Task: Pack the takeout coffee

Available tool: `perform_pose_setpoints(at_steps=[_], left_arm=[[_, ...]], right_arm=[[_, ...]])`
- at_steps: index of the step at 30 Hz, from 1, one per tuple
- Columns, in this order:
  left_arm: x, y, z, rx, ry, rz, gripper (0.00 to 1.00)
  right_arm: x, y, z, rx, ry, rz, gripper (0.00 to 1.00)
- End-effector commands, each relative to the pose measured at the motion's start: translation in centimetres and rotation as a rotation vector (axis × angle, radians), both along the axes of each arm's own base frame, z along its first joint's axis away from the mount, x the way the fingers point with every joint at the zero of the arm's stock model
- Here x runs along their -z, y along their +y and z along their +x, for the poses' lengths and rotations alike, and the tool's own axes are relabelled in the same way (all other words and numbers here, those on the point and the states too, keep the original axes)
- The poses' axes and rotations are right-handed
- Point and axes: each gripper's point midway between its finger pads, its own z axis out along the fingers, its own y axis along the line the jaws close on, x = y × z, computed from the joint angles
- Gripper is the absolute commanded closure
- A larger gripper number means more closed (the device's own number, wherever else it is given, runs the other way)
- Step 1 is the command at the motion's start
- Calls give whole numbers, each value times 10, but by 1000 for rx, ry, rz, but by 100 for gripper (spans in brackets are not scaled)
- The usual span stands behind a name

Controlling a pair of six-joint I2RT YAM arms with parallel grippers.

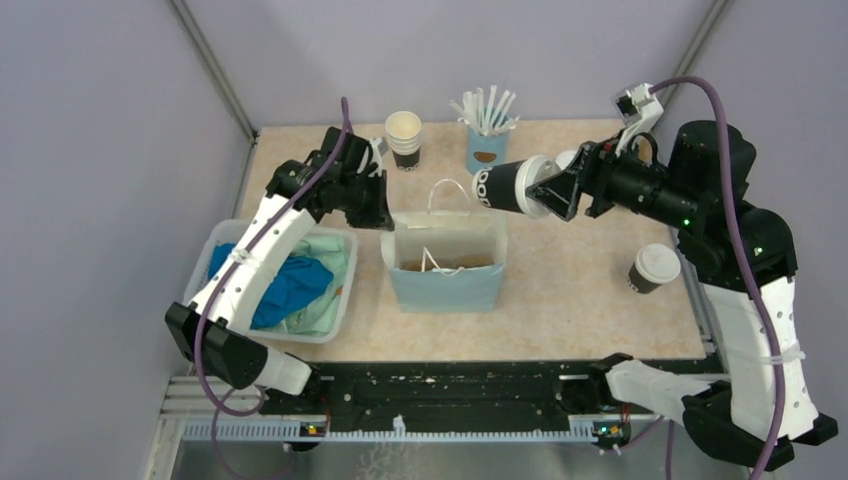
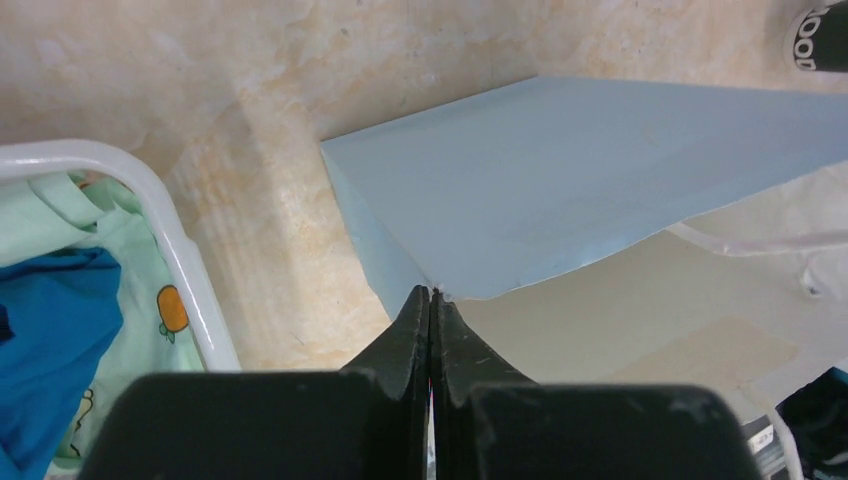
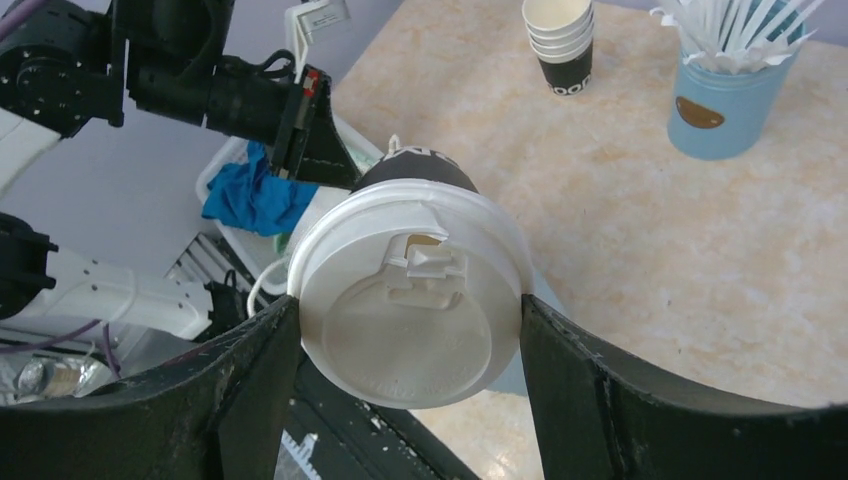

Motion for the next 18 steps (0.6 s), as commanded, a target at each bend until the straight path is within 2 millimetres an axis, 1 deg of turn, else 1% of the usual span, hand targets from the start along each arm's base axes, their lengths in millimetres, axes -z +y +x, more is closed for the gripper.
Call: perform_pose_setpoints(at_steps=[1,4,6,9,11,14,18], left_arm=[[-41,-14,42,-18,-209,-62,100],[-58,-24,67,-34,-280,-94,100],[-70,-33,83,-38,-326,-128,100],[-79,-48,106,-21,-399,-172,100],[-83,-55,116,-9,-435,-193,100],[-83,-59,122,9,-478,-207,100],[-78,-45,115,-17,-542,-190,100]], right_arm=[[-8,-11,-8,66,28,3,43],[-7,-20,-7,121,34,-1,43],[-7,-22,-8,125,36,-11,43],[-11,-18,-9,93,24,-18,44],[-12,-13,-9,57,21,-20,44],[-12,-3,-14,-12,34,-13,45],[-8,11,-23,-109,56,13,45]])
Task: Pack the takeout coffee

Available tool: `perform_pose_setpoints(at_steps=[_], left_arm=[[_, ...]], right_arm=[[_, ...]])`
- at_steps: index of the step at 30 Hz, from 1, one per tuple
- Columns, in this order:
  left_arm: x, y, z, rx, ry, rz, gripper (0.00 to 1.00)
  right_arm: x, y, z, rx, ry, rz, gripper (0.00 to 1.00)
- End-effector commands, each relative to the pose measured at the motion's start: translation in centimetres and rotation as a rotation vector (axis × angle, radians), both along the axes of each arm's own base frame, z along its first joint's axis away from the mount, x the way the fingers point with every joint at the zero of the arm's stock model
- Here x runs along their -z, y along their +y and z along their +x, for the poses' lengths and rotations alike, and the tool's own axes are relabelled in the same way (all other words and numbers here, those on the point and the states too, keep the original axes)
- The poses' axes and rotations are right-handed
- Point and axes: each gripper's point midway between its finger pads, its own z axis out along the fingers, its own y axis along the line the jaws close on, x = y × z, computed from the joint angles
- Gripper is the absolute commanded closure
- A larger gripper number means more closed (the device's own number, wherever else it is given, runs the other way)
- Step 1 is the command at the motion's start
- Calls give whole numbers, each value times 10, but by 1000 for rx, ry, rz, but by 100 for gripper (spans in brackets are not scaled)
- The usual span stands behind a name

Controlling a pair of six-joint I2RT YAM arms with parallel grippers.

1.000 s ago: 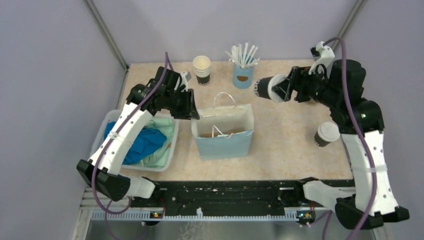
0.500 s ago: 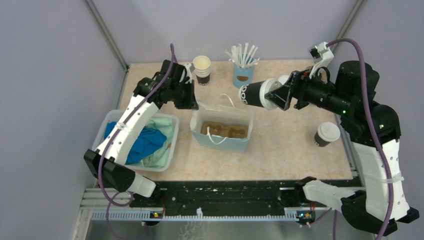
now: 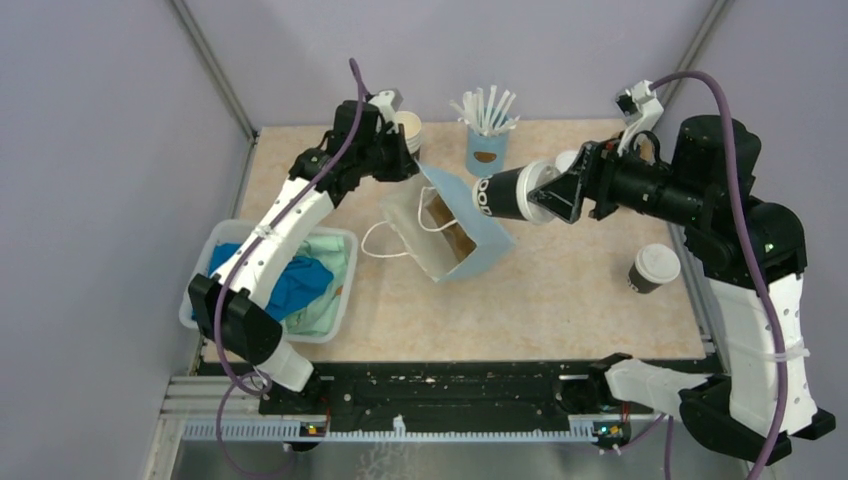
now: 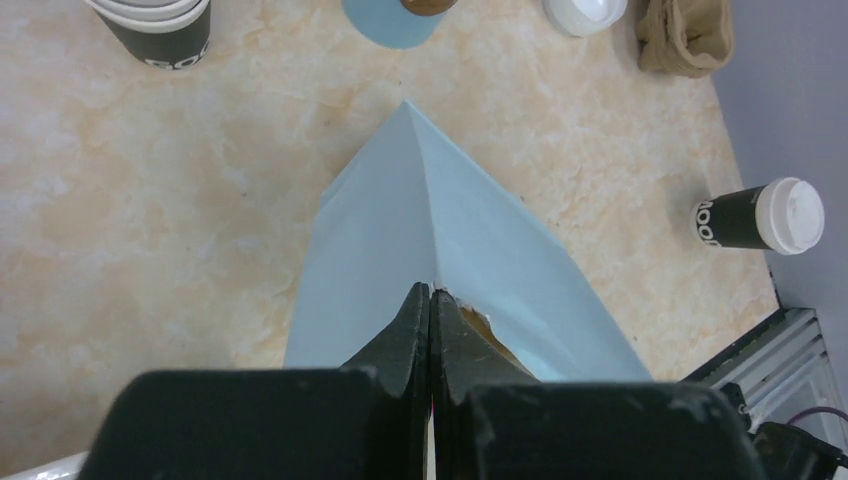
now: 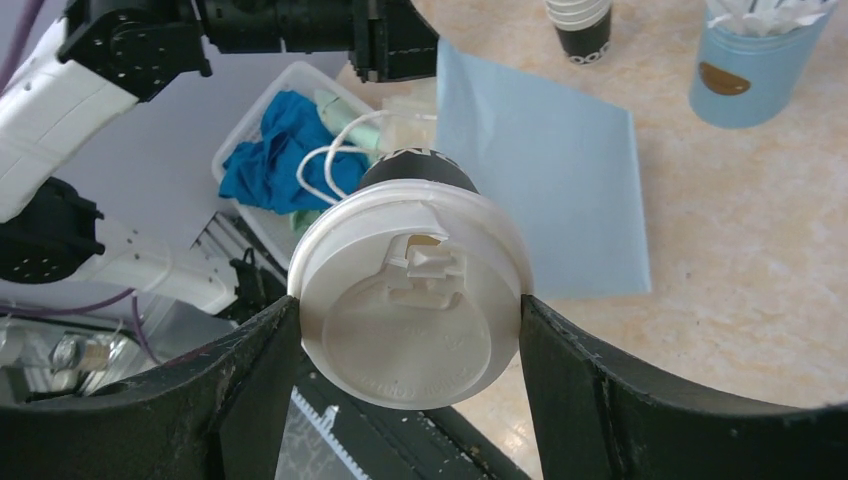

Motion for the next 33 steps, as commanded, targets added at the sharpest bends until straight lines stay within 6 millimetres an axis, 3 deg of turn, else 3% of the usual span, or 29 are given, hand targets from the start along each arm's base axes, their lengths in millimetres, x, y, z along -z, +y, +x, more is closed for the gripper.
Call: perform_pose_setpoints(at_steps=[1,3,10,17,24,29,33], left_arm=[[-29,8,-1,-17,-199,-49,100],[-18,17,-9,-39,-213,-49,100],[-6,40,-32,-116,-233,-70,100],[8,44,-51,-125,-177,-103,100],[17,45,-64,-106,-145,-103,100],[20,48,-68,-93,-155,-83,100],[22,51,-71,-81,-178,-71,100]], right_arm=[[-6,21,-17,-160,-4,46,46],[-3,29,-21,-202,13,47,46],[-6,66,-44,-370,43,64,46],[10,115,-69,-468,2,-127,47],[48,141,-48,-336,-118,-461,52],[70,140,-21,-229,-225,-702,52],[75,144,-14,-246,-283,-773,52]])
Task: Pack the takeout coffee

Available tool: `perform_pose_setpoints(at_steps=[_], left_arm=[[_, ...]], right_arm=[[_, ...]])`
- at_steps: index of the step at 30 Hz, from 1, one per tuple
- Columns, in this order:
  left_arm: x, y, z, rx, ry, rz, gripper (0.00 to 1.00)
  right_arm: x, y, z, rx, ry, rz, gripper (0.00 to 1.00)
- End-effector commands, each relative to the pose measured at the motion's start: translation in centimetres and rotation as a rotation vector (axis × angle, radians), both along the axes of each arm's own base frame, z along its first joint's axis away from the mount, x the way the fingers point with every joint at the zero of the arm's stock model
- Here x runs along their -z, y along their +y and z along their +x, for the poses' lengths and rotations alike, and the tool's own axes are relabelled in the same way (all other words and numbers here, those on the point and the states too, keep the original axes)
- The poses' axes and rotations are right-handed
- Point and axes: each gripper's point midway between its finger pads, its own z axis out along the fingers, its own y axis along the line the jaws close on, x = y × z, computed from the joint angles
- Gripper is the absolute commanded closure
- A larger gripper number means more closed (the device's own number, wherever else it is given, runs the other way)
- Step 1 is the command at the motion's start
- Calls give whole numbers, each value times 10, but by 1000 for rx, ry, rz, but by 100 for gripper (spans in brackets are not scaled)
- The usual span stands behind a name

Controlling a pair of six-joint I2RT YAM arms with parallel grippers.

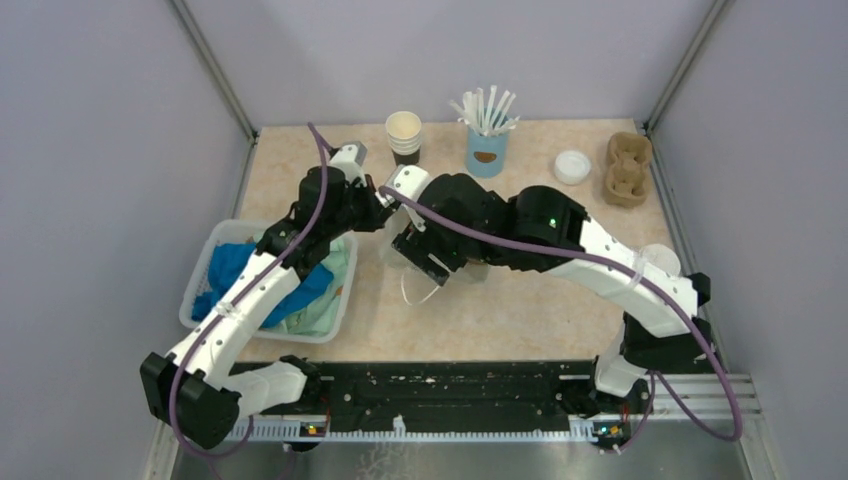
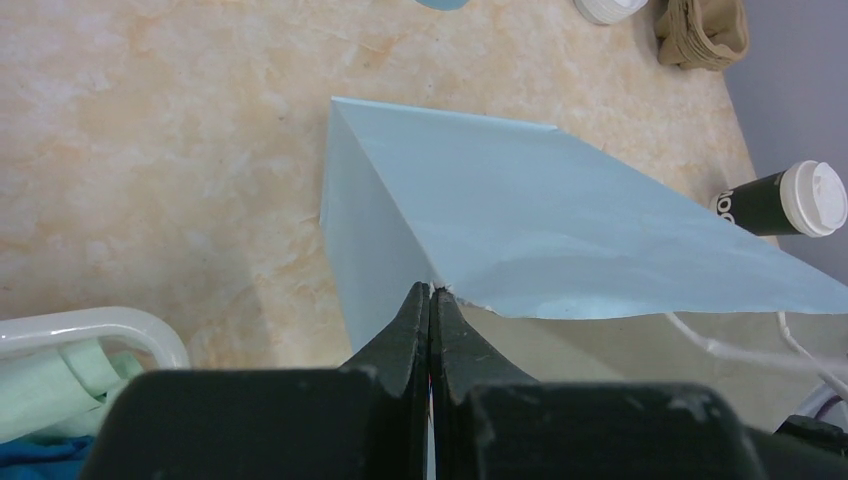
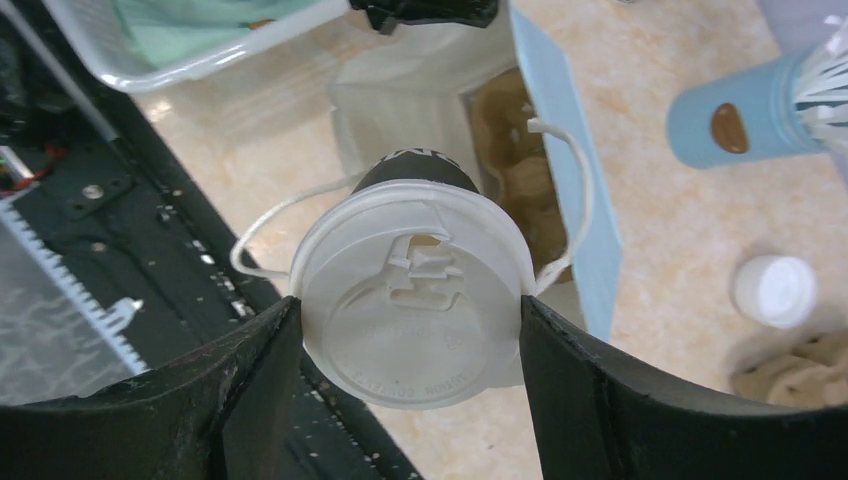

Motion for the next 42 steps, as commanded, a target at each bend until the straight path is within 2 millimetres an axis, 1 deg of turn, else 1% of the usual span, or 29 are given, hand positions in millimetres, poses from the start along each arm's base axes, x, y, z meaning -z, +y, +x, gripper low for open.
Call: perform_pose_setpoints(at_steps=[1,3,4,5,7,9,11,12,13,14,17,19,23,26,29,33,35,38,40,42], left_arm=[[-16,1,-2,20,-86,-12,100],[-17,1,-3,30,-101,-14,100],[-19,1,-4,33,-110,-17,100],[-19,0,-4,37,-116,-16,100],[-21,0,-4,50,-128,-7,100],[-21,1,-4,55,-138,7,100],[-21,1,-5,66,-144,18,100],[-21,0,-5,74,-145,19,100],[-19,-1,-6,84,-144,20,100],[-18,-2,-7,97,-140,20,100],[-13,-5,-10,128,-142,29,100],[-11,-5,-12,140,-151,38,100],[-12,-5,-16,169,-193,49,100],[-14,-5,-22,191,-225,41,100],[-11,-5,-27,202,-245,28,100],[-8,-8,-29,204,-225,2,100],[-6,-9,-30,202,-215,-12,100],[-4,-11,-32,204,-209,-32,100],[-2,-11,-33,205,-207,-43,100],[-3,-13,-35,213,-201,-52,100]], right_arm=[[-13,-16,21,10,-180,-94,53],[9,-18,24,-31,-204,-177,53],[26,-21,26,-45,-216,-235,53],[32,-21,28,-55,-232,-259,53],[39,-16,29,-100,-247,-277,52],[41,-4,28,-156,-277,-244,53],[48,3,30,-201,-328,-227,53],[48,3,32,-217,-362,-223,53],[54,5,36,-226,-391,-241,53],[56,4,39,-228,-421,-255,53],[73,1,48,-245,-485,-337,52],[83,-5,57,-239,-518,-391,53],[93,-15,65,-230,-480,-387,53],[108,-24,67,-247,-457,-418,53],[112,-32,71,-248,-453,-445,53],[108,-34,72,-262,-453,-441,52],[111,-37,76,-263,-456,-437,52],[119,-31,81,-271,-456,-387,53],[127,-22,85,-277,-462,-379,54],[129,-13,89,-281,-472,-372,55]])
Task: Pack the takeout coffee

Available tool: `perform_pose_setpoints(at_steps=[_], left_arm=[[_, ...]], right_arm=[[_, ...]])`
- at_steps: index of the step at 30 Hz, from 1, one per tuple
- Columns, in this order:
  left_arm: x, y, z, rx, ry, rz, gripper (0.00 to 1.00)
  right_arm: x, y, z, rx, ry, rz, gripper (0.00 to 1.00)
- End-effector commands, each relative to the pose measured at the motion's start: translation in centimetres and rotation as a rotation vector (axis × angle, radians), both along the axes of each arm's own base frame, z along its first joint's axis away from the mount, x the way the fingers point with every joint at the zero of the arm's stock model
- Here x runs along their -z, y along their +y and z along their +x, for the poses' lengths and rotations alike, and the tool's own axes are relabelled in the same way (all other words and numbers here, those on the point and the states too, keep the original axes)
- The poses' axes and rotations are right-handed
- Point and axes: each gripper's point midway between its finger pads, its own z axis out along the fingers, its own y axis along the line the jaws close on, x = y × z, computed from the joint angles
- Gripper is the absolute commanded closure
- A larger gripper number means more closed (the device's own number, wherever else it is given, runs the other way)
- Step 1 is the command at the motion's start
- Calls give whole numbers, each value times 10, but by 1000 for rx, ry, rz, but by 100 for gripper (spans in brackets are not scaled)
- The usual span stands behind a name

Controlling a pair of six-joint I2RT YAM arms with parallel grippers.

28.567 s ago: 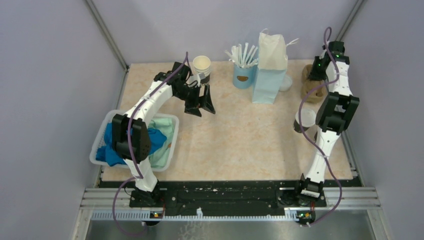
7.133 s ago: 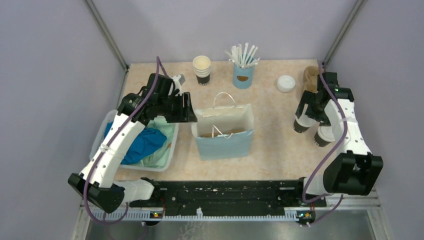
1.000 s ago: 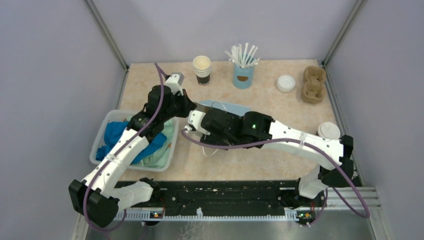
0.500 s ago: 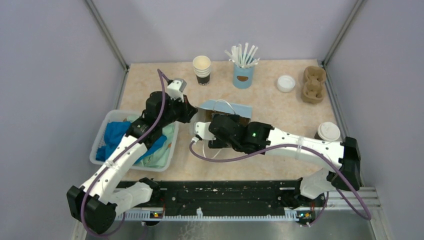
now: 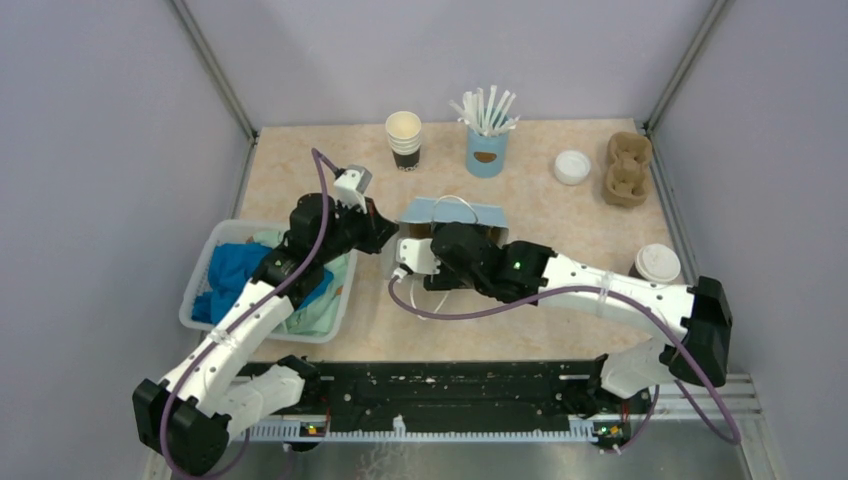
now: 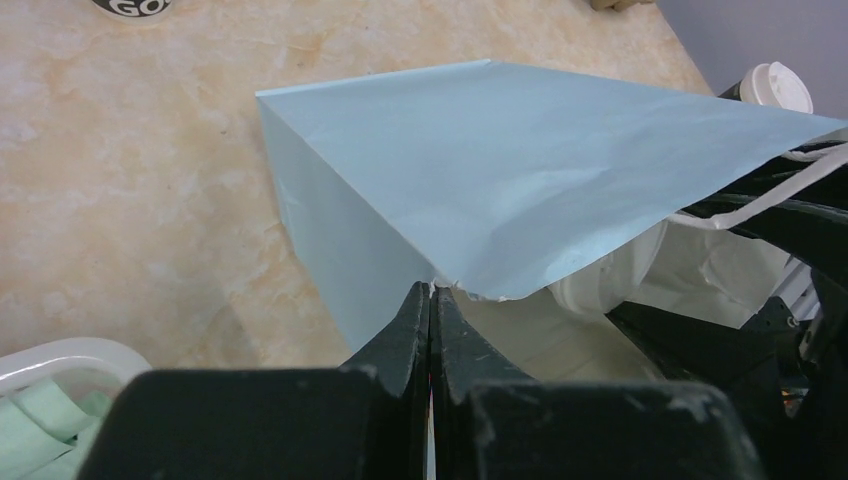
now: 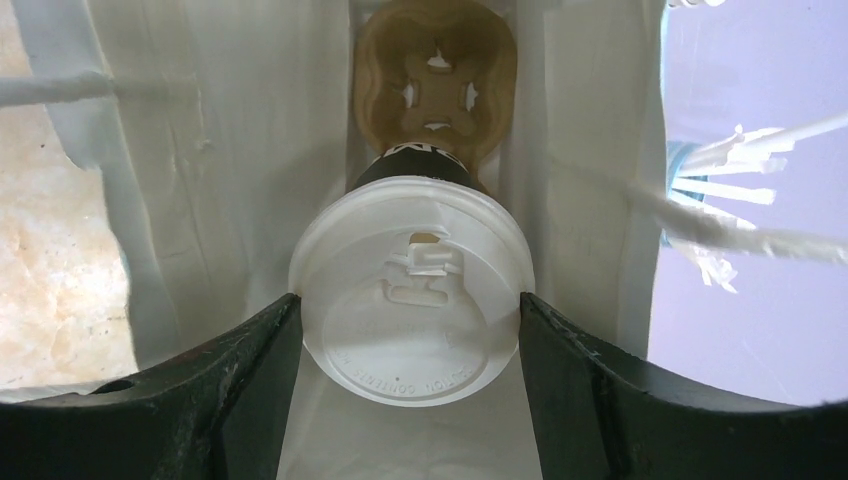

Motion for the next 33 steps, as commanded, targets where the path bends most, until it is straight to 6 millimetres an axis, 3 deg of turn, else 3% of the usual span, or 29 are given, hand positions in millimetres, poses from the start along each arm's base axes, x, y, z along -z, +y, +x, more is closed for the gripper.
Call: perform_pose_setpoints(at_steps=[1,5,9,14,17,21,29,33], left_arm=[[-18,-7,-2,29,-51,-63,100],[-23,-8,-4,32,-39,-78,100],[-27,-4,-1,0,-20,-66,100],[-30,-4,5,-9,-21,-42,100],[-30,-4,7,-3,-32,-17,100],[-20,-2,4,4,-28,2,100],[-12,2,0,-2,-17,14,100],[-12,2,-3,3,-4,15,100]], right_arm=[[-7,27,12,-46,-42,91,55],[-3,18,18,-50,-63,63,54],[2,12,10,-121,-66,66,53],[4,19,12,-157,-84,45,54],[9,25,22,-149,-99,-2,55],[0,27,38,-102,-128,5,55],[-12,-9,30,-42,-126,-40,54],[-6,-24,30,-22,-129,-86,54]])
